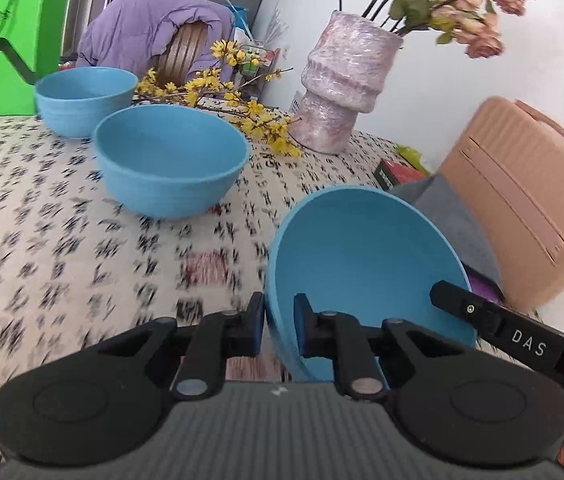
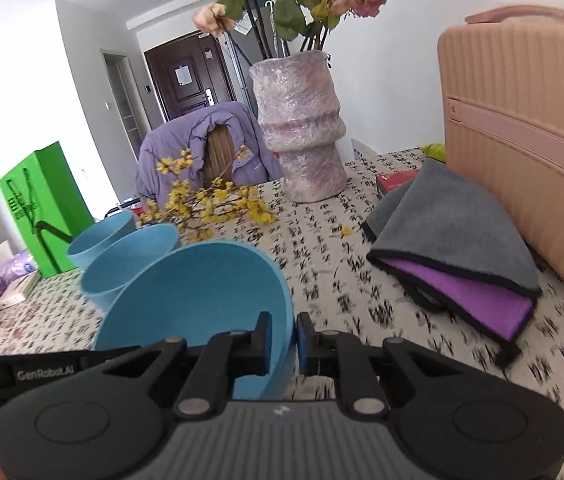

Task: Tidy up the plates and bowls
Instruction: 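Carry the blue bowl beside the plate stack and set it down with both tools, then open both tools and move them to another blue bowl, then close both tools on the rim of the second blue bowl, then carry the second blue bowl and lower it into the first blue bowl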

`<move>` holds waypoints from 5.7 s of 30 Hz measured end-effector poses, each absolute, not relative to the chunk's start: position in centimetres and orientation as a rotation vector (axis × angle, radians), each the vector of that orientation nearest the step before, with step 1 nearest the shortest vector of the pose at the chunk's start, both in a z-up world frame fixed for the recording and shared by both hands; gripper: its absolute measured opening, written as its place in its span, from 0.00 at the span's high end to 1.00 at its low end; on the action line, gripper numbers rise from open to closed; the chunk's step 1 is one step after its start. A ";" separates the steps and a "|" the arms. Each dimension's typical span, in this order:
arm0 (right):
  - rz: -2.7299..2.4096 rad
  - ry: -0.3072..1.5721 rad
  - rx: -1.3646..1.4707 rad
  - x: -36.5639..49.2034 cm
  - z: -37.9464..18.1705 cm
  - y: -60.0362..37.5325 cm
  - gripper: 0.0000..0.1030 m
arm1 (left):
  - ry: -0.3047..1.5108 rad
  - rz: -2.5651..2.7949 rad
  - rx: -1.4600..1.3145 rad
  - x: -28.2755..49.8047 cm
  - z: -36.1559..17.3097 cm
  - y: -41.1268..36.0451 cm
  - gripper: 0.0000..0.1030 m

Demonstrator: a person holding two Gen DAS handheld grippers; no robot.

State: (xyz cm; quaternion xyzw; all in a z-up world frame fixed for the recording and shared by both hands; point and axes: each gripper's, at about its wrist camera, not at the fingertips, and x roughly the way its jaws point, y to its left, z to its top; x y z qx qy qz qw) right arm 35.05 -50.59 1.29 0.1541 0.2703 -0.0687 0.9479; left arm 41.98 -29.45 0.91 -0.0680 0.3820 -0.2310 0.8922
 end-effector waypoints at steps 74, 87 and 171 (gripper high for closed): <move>0.169 0.421 0.083 15.7 2.0 -30.9 0.51 | 0.503 -0.259 -0.059 16.6 2.8 -7.7 0.38; 0.079 0.278 -0.018 9.2 1.6 -32.0 0.16 | 0.421 -0.260 -0.040 13.0 2.7 -8.2 0.18; -0.005 0.631 0.336 19.2 3.5 -46.4 0.94 | 0.923 -0.426 -0.354 25.1 3.7 -21.0 0.89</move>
